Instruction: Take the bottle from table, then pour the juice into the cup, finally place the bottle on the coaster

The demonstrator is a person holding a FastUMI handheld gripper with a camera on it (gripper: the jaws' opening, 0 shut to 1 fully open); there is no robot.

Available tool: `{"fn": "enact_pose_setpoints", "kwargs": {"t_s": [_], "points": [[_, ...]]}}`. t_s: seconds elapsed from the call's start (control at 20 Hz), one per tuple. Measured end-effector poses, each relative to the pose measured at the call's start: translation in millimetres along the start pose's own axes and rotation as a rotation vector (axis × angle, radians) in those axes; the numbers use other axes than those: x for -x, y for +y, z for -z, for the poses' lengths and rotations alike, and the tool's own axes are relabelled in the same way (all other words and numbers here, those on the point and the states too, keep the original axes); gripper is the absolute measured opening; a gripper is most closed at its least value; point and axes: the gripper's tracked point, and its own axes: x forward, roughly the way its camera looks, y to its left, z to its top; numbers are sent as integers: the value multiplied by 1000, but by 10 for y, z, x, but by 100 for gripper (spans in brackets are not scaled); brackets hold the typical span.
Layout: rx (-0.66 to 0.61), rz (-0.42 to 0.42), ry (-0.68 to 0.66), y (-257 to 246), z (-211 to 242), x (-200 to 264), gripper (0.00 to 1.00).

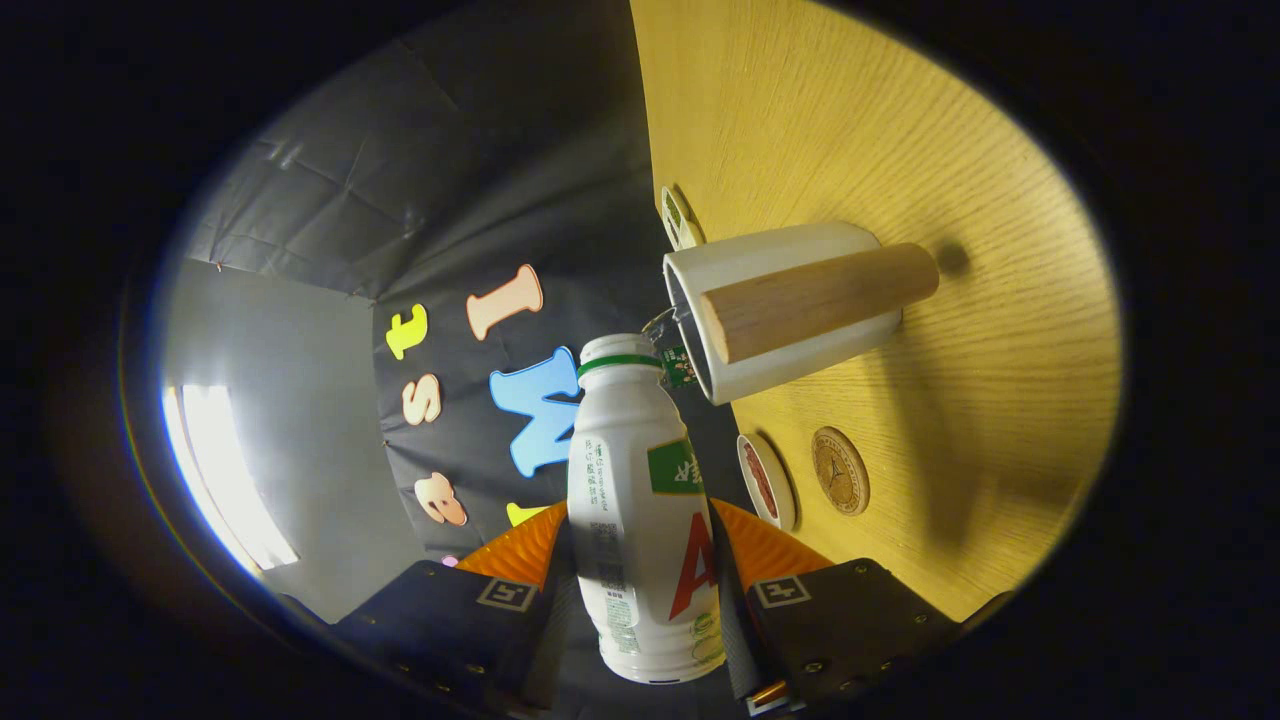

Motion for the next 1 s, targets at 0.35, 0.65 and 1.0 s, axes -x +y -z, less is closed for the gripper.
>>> {"fn": "enact_pose_setpoints", "kwargs": {"t_s": [0.35, 0.65, 1.0], "points": [[-13, -5, 1, 15, 5, -3, 64], [-34, -7, -6, 37, 2, -12, 63], [-40, -6, -7, 53, 3, -6, 64]]}}
